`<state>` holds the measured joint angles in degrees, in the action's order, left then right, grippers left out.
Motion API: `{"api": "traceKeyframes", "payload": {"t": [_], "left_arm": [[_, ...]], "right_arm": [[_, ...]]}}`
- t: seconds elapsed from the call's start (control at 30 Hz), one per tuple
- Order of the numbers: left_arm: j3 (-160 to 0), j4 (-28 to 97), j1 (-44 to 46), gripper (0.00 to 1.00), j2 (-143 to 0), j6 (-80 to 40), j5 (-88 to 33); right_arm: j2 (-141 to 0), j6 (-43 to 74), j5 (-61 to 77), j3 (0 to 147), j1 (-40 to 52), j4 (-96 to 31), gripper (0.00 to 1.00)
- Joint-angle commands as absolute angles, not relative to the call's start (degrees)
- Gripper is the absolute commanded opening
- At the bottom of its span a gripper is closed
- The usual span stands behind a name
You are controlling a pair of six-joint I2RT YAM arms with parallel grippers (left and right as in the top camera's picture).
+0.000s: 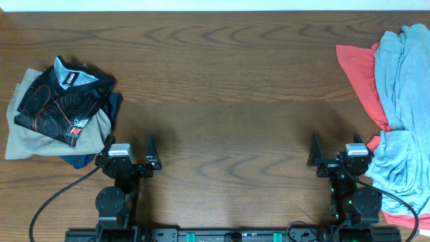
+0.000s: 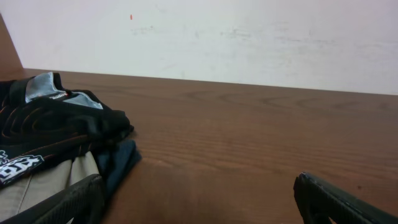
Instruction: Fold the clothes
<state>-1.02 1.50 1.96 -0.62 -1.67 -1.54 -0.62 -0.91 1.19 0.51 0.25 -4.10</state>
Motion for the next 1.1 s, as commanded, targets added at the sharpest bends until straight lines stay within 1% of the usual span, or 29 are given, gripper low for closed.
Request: {"api": "traceKeyframes", "payload": {"t": [0.0,0.93,1.07], "left_arm": [[-0.23,3.88,1.74,0.98,-0.23,-2.2,-0.86],[-0.23,3.42,1.74,0.98,-0.23,-2.2,-0.86],[-0.23,3.2,1.74,0.98,-0.23,-2.24,-0.86]], "right_arm": [[-0.3,-1.78,0.6,0.3,0.78,-4.25,0.99],[-0.3,-1.72,0.49,0.3,0.78,-4.25,0.99],[-0.3,4.16,0.64,0.32,0.75,-3.84,0.99]]}}
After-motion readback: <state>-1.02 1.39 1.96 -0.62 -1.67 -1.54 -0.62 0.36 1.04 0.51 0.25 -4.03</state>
